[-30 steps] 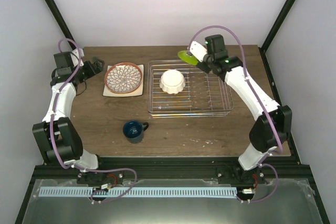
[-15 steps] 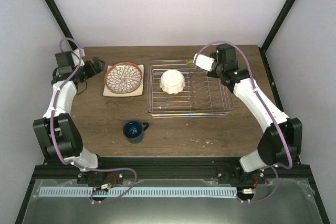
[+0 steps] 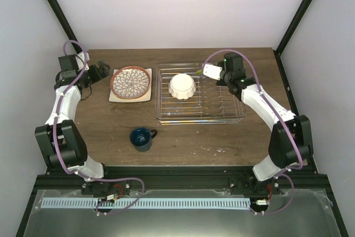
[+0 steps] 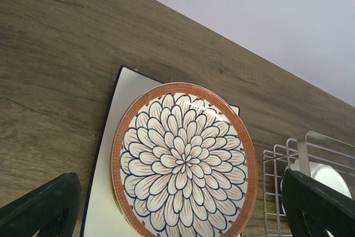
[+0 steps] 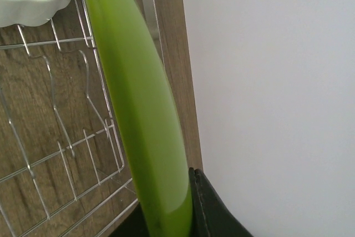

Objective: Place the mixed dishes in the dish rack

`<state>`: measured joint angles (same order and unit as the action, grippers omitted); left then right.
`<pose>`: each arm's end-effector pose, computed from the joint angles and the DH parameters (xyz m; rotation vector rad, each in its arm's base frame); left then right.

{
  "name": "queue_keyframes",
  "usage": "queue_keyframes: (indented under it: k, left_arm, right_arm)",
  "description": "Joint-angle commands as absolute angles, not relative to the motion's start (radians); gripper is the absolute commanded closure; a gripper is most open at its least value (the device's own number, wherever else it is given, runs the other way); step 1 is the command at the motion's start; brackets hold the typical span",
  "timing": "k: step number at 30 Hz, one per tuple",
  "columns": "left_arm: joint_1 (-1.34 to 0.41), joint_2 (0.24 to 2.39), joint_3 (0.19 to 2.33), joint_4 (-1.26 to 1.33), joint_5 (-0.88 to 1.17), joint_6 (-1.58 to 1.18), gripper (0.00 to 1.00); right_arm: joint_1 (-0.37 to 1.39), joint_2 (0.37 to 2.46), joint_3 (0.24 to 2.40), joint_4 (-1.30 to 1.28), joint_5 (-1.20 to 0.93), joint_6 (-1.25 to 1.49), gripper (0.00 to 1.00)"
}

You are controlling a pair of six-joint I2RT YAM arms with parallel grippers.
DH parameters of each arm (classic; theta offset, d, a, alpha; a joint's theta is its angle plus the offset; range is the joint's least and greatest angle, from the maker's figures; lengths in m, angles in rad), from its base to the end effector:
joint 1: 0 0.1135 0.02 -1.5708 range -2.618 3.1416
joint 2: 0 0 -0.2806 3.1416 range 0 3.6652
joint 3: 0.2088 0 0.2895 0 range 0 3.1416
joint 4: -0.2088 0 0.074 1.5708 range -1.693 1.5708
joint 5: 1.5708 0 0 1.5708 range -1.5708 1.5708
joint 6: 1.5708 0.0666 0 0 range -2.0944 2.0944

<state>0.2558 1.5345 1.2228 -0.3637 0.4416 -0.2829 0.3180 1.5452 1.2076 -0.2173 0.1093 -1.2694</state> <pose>0.3966 0.0743 0.2803 -0.3576 2.1887 -0.5092 0.4003 0.1241 0.2830 -1.5194 1.5883 -0.6669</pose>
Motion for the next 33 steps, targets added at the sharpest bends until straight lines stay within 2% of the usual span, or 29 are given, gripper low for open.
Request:
queue_keyframes:
  k: [1,15,16,18,20,30,33]
  left_arm:
    - [0.261,1.528,1.243,-0.38,0.425,-0.266,0.0]
    - [0.266,1.54,1.242,-0.405,0.395,-0.257,0.0]
    - [0.267,1.542,1.241,-0.408,0.393,-0.258,0.0]
    - [0.27,1.546,1.235,-0.411,0.394,-0.259,0.0]
    - [0.271,1.549,1.229,-0.41,0.396,-0.262,0.0]
    - [0.272,1.561,1.229,-0.415,0.399,-0.263,0.0]
    - [0.272,1.583,1.227,-0.426,0.37,-0.255,0.0]
  right_arm:
    - [0.316,1.568,1.195,-0.108,0.112,-1.285,0.99]
    - [0.304,1.646,1.16,-0.024,0.123,-1.286,0.98]
    - [0.304,1.652,1.157,-0.02,0.124,-1.284,0.96]
    - [0.301,1.658,1.149,-0.008,0.126,-1.281,0.84]
    - [0.299,1.668,1.145,-0.001,0.126,-1.281,0.78]
    - [0.287,1.677,1.174,-0.009,0.125,-1.263,0.75]
    - [0.293,1.641,1.19,-0.087,0.081,-1.234,0.68]
